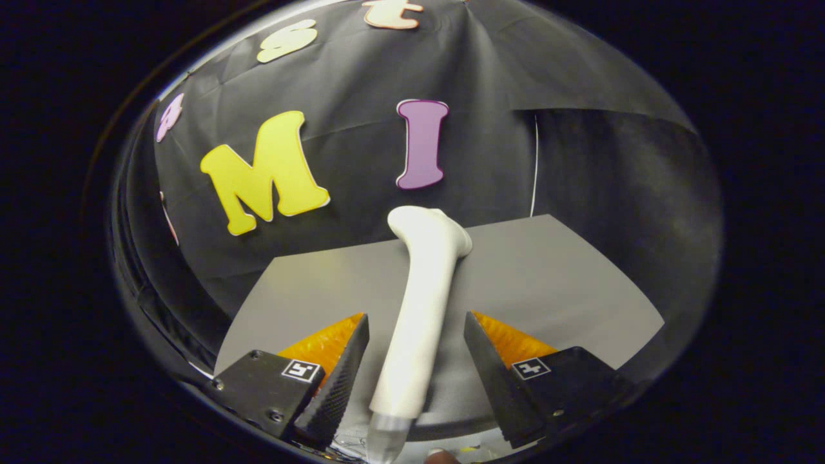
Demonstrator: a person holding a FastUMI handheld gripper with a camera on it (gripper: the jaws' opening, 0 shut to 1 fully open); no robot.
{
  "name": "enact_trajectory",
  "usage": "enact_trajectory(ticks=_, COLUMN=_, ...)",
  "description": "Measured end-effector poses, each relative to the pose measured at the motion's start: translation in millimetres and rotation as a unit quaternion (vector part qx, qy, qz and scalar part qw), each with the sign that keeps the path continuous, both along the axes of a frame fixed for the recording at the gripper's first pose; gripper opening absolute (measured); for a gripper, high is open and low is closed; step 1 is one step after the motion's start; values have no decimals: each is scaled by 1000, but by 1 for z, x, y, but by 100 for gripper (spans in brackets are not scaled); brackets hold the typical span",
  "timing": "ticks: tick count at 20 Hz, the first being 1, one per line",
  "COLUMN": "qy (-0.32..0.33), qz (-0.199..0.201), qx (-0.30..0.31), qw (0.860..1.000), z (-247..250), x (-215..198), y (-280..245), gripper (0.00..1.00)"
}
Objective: Iron the clothes twice with a garment steamer, once on the left side and once on the right side.
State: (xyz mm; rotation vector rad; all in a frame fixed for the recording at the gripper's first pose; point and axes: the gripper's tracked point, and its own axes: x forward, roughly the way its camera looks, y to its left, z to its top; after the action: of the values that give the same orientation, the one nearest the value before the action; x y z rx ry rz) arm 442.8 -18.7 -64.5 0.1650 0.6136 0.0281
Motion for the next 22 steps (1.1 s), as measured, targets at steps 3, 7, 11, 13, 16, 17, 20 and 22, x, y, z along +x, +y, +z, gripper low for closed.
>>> enact_trajectory(ticks=3, qy=24, qz=-16, qx=2, qw=1000, z=-11, x=10, y=-5, gripper=85)
enact_trajectory(ticks=7, qy=42, qz=-16, qx=12, qw=999, z=-20, x=21, y=2, gripper=76)
enact_trajectory(ticks=11, qy=52, qz=-31, qx=31, qw=998, z=-21, x=20, y=10, gripper=55)
enact_trajectory(ticks=13, qy=47, qz=-45, qx=53, qw=996, z=-17, x=17, y=10, gripper=44)
enact_trajectory(ticks=16, qy=16, qz=-57, qx=80, qw=995, z=0, x=12, y=5, gripper=40)
enact_trajectory(ticks=17, qy=2, qz=-60, qx=82, qw=995, z=8, x=9, y=4, gripper=40)
enact_trajectory(ticks=20, qy=-32, qz=-64, qx=99, qw=992, z=30, x=-8, y=-2, gripper=38)
enact_trajectory(ticks=22, qy=-52, qz=-64, qx=118, qw=990, z=44, x=-22, y=-9, gripper=38)
